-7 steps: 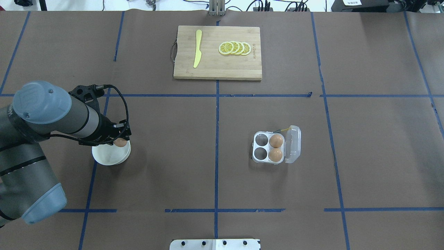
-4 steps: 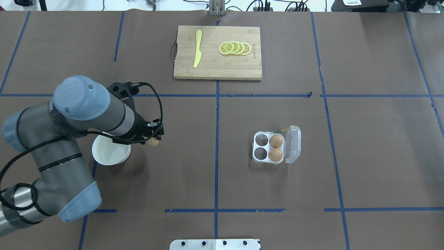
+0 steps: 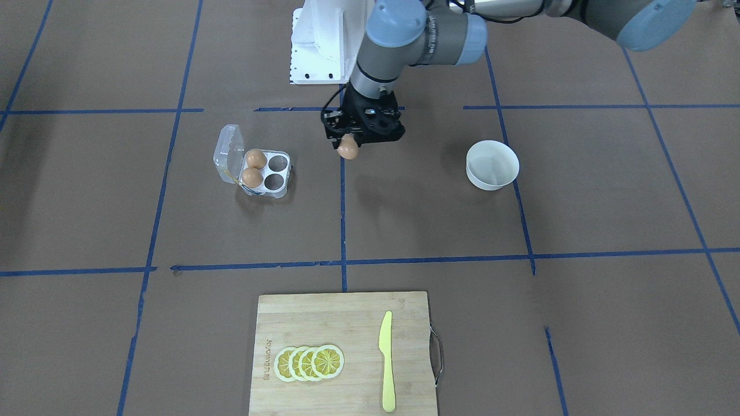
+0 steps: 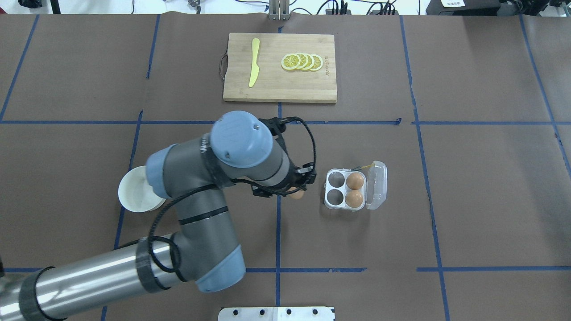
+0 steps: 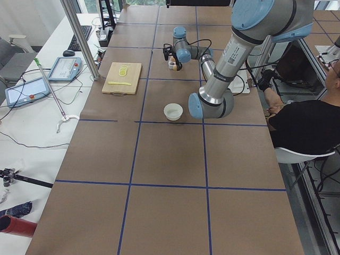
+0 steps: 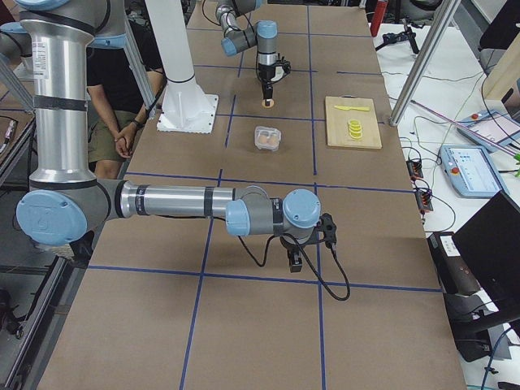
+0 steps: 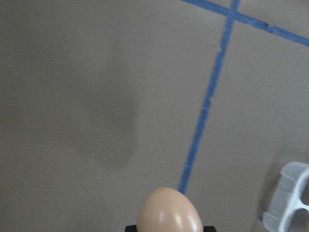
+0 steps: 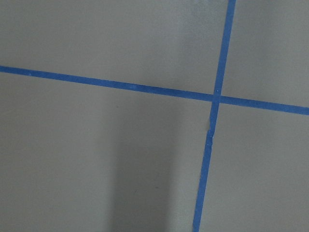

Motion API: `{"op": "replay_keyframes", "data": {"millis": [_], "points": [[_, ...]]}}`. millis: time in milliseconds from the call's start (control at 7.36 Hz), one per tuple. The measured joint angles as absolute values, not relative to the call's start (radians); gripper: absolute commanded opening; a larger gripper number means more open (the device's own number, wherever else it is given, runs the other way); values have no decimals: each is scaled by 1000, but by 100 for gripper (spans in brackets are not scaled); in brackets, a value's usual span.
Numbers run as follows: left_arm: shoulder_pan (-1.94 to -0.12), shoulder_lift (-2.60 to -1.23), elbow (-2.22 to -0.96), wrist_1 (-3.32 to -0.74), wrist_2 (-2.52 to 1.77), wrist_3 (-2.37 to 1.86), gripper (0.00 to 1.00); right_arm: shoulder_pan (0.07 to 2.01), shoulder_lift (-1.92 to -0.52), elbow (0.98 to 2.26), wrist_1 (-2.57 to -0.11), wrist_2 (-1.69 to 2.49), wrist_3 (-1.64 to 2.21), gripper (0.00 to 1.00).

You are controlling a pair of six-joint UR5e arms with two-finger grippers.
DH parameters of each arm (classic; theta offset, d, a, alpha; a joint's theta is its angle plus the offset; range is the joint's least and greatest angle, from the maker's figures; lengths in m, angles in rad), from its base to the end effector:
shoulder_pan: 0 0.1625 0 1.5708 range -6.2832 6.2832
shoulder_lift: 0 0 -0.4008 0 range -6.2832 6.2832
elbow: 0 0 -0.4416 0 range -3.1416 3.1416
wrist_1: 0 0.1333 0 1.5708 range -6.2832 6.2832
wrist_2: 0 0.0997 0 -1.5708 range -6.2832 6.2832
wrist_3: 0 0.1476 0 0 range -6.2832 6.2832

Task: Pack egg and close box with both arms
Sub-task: 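Lift the egg with the left gripper and carry it toward the egg box, then lower the egg into an empty slot of the box and release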

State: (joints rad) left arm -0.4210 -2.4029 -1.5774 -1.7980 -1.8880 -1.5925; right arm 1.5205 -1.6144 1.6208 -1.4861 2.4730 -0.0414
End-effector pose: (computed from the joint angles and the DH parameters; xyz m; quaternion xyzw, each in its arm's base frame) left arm 0.6602 -0.3912 0.0845 -0.0338 0.5187 -0.1084 0.8474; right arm -0.0093 -0.5319 0.6421 0.0390 -0.4357 -0.0610 0.8972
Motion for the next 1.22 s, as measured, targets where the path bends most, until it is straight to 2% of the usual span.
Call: {"op": "replay_keyframes", "data": {"millis": [272, 408, 543, 679, 1087, 1223], "points": [[-376, -2520, -1412, -1919, -1844, -1610, 0, 1520, -1615, 1622, -1485, 2485, -41, 100], [-360, -2543, -1379, -1945, -1827, -1612, 0, 1520, -1614, 1623, -1485, 2487, -41, 100], [-352, -2553, -1366, -1956, -1816, -1613, 5, 1521, -1614, 1623, -1485, 2488, -41, 100], [-350, -2556, -1362, -1960, -1811, -1613, 35, 1521, -1614, 1623, -1485, 2488, -41, 100], [-348, -2556, -1361, -1962, -1809, -1609, 52, 1520, -1614, 1623, -1485, 2488, -41, 100], [-349, -2555, -1361, -1962, -1809, -1608, 62, 1520, -1614, 1623, -1485, 2488, -41, 100]]}}
